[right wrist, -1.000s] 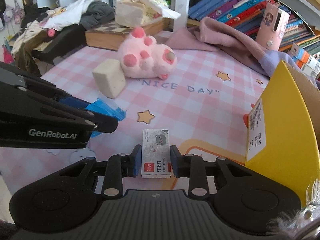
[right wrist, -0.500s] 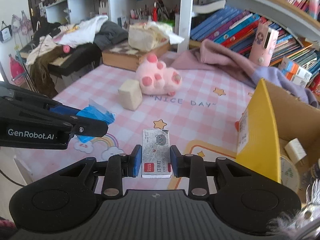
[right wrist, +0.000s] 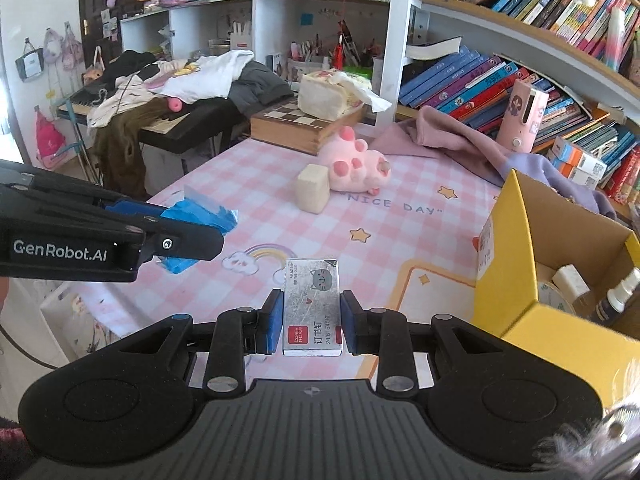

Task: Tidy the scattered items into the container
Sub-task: 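Lift and carry the staple box and blue bag over to the yellow box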

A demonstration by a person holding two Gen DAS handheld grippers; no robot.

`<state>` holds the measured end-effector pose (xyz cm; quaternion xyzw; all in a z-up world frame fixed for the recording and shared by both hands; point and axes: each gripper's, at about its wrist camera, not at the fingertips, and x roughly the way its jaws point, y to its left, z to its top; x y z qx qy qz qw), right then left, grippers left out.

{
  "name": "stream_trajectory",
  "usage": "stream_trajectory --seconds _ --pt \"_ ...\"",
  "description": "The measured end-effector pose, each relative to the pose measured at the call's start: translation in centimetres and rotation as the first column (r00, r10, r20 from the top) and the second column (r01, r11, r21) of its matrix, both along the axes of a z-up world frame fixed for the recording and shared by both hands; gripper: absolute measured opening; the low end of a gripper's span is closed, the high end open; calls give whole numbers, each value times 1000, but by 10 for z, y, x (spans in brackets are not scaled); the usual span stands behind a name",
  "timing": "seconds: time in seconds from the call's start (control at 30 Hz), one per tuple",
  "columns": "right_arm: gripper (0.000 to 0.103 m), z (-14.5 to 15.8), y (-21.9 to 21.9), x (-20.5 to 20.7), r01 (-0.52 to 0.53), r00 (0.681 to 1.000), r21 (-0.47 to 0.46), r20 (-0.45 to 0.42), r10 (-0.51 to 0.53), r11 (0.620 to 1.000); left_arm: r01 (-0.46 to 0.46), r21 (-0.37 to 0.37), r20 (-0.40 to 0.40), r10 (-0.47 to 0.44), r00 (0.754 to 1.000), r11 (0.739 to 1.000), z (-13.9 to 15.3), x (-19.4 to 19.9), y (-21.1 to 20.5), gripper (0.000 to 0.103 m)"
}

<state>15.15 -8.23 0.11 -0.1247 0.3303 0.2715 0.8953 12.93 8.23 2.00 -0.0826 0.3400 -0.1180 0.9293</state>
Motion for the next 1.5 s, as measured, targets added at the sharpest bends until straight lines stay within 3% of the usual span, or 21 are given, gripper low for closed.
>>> stream_trajectory --seconds 0.53,1.5 --pt "28 5 -24 -79 72 997 -10 13 -72 997 79 -27 22 -79 997 997 3 -63 -21 26" --pt "28 3 -87 -124 252 968 -54 0 -252 966 240 -72 29 -238 971 968 -2 -85 -74 26"
